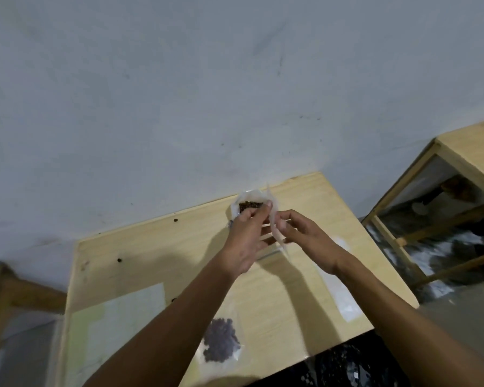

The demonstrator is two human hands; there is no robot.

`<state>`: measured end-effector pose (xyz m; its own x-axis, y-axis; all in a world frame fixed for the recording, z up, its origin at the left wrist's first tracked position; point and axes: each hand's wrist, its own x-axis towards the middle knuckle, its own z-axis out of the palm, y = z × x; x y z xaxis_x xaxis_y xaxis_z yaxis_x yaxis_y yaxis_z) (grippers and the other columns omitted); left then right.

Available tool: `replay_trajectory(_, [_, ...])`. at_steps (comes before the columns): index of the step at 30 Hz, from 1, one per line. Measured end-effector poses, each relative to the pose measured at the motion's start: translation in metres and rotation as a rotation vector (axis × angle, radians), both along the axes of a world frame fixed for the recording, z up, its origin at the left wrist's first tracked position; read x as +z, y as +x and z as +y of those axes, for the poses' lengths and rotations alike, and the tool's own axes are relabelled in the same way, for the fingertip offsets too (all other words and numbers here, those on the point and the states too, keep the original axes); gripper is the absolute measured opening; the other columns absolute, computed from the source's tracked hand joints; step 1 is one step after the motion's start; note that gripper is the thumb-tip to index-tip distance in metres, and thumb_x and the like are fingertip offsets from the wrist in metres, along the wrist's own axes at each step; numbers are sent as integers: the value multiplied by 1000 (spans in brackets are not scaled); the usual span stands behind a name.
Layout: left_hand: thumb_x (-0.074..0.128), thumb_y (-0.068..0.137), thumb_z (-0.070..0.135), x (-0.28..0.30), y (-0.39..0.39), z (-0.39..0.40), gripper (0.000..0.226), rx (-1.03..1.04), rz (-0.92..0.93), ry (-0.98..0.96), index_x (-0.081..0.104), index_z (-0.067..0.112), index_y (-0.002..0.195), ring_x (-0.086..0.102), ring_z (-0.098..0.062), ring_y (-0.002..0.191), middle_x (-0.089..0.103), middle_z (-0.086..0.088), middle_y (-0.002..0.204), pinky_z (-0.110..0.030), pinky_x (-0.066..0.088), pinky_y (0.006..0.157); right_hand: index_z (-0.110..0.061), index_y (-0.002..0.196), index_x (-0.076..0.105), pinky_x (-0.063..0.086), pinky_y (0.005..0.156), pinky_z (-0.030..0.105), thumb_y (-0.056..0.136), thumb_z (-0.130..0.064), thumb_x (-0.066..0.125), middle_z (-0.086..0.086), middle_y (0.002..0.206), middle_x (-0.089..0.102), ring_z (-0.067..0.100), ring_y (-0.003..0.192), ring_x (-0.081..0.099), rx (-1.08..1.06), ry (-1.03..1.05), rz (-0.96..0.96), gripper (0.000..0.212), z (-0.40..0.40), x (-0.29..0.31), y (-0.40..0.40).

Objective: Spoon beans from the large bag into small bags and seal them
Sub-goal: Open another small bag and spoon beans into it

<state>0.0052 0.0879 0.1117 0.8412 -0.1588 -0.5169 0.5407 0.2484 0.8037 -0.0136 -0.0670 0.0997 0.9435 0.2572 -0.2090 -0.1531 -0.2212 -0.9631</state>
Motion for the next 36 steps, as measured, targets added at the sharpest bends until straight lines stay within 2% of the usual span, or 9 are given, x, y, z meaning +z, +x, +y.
replay_trajectory(3, [62,94,42,4,-4,18,37,3,-72,26,64,11,114,73,-21,98,75,-7,107,-42,57,90,-16,109,66,53,94,38,86,-69,48,-5,112,69,16,113,62,-21,37,15,59,20,10,8])
replay_trajectory(6, [64,92,46,8,-6,32,34,28,-101,55,65,14,102,72,-23,101,74,-8,109,-43,58,91,-14,93,61,51,93,43,92,-55,55,-6,94,67,17,100,64,-14,69,22,41,36,16,14])
replay_trajectory(13, [66,92,41,15,-3,59,30,66,-123,77,60,12,90,71,-31,99,71,-16,111,-44,60,85,-16,103,64,48,85,27,93,-27,65,2,109,70,15,105,66,113,28,-12,15,57,29,23])
replay_trajectory(16, [72,88,40,17,-3,65,28,61,-154,106,58,16,82,68,-27,90,69,-21,111,-43,59,87,-11,109,63,52,93,35,95,-24,63,8,112,68,18,108,64,155,61,-5,19,59,31,24])
replay_trajectory(20, [80,71,54,18,-3,69,37,45,-155,118,61,23,75,66,-35,95,68,-18,106,-51,56,94,-1,113,59,51,98,36,94,-29,61,19,113,64,14,101,63,166,151,36,34,64,37,23])
replay_trajectory(25, [72,88,39,14,-2,71,29,66,-167,86,57,15,79,70,-26,85,70,-6,89,-39,59,81,-11,99,67,51,100,39,96,-27,60,12,107,67,13,97,64,171,152,59,17,65,35,24])
replay_trajectory(27, [69,91,34,14,-2,72,26,61,-188,102,58,14,79,69,-25,85,69,-7,90,-44,58,87,-18,91,70,51,100,40,96,-29,59,9,108,69,18,103,64,156,184,89,17,64,33,26])
replay_trajectory(30, [64,95,23,13,-2,72,19,31,-231,177,60,8,83,68,-20,84,68,-8,92,-47,58,90,-10,90,73,53,96,42,97,-25,58,10,104,73,22,102,67,98,148,79,23,63,27,31])
replay_trajectory(36, [55,94,17,7,1,70,17,-1,-286,424,59,16,77,66,-14,81,63,5,81,-43,61,82,-4,73,67,45,66,12,90,-13,66,-1,75,69,0,67,60,65,-244,-177,19,72,25,34])
